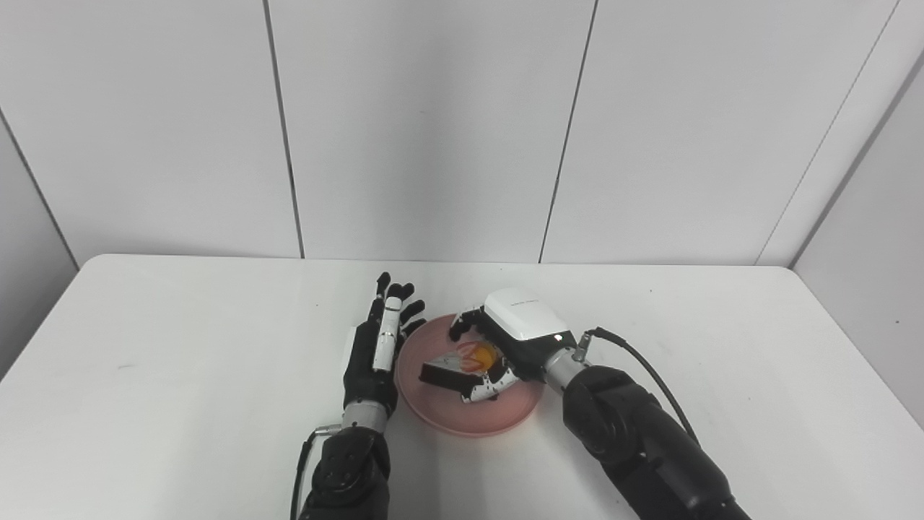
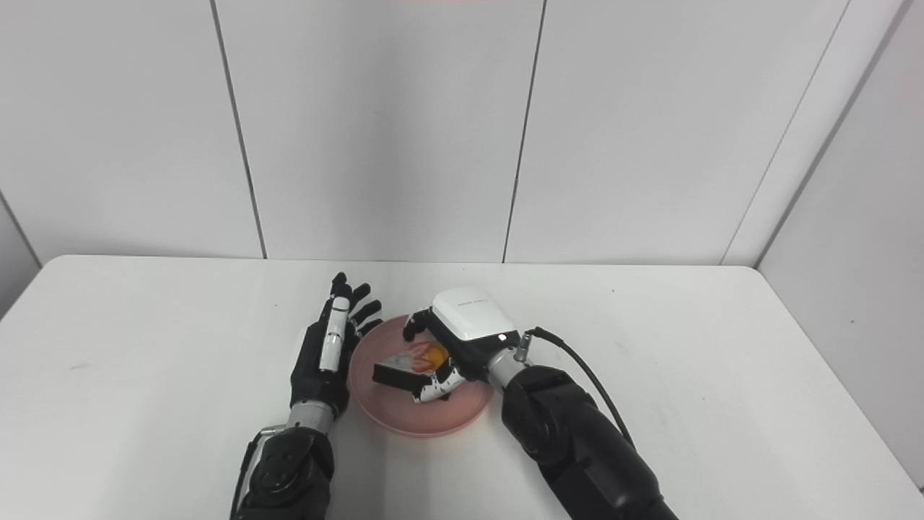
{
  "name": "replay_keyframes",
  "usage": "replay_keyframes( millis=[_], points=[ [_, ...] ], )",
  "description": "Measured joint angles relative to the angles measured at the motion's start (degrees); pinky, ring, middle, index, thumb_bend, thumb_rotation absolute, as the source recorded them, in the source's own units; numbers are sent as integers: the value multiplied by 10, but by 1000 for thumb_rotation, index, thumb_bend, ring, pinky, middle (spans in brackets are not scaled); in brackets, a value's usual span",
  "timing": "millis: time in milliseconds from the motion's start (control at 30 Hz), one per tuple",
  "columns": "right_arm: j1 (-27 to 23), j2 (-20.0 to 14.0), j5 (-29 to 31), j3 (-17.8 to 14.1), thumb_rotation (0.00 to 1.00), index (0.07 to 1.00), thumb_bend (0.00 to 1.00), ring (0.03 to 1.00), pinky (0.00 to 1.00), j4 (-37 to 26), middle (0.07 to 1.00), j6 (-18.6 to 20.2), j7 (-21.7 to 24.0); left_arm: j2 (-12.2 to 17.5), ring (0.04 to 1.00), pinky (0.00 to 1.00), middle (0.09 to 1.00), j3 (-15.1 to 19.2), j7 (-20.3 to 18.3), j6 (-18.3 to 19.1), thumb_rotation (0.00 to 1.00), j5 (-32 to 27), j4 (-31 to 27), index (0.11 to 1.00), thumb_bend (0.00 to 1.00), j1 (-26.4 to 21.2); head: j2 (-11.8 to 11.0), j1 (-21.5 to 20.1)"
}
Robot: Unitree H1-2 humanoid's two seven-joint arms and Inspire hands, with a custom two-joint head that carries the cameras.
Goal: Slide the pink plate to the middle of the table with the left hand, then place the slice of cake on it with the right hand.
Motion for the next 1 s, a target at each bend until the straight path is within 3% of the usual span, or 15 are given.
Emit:
replay_keyframes(
  millis=[267, 433, 467, 567, 633, 733, 867, 1000],
  points=[
    [9, -3, 16, -11, 691, 725, 1000, 752, 682, -12, 763, -2, -9, 0, 851, 783, 906, -1, -3, 4, 893, 0, -8, 1000, 570, 5, 1, 0],
    [17, -6, 29, -19, 928, 779, 999, 775, 680, -12, 802, -16, -29, 0, 864, 796, 913, -1, -3, 5, 904, 0, -8, 1000, 569, 5, 1, 2],
    [22, -5, 39, -27, 959, 796, 954, 778, 666, -12, 812, -27, -38, 0, 864, 806, 915, -1, -3, 5, 902, 0, -8, 1000, 567, 5, 1, 2],
    [36, 4, 86, -61, 992, 807, 927, 775, 645, 0, 817, -73, -85, 1, 858, 814, 913, -1, -3, 4, 897, 1, -8, 1000, 572, 5, 1, 2],
    [46, 25, 138, -102, 999, 822, 923, 778, 645, 21, 834, -103, -118, 2, 852, 822, 905, -3, -2, 3, 892, 6, -7, 1000, 574, 5, 1, 2],
    [59, 59, 217, -153, 1000, 858, 916, 835, 730, 48, 880, -132, -149, 4, 851, 868, 900, -6, 1, -9, 851, 21, -3, 1000, 584, 6, 1, 3],
    [71, 103, 335, -208, 1000, 903, 883, 885, 798, 93, 915, -176, -150, 4, 879, 913, 924, -7, 9, -23, 845, 32, 3, 1000, 596, 6, -1, 4],
    [74, 123, 410, -243, 1000, 954, 753, 846, 779, 130, 888, -187, -147, 3, 940, 966, 961, -11, 15, -28, 890, 45, 3, 1000, 651, 9, 1, 4]
  ],
)
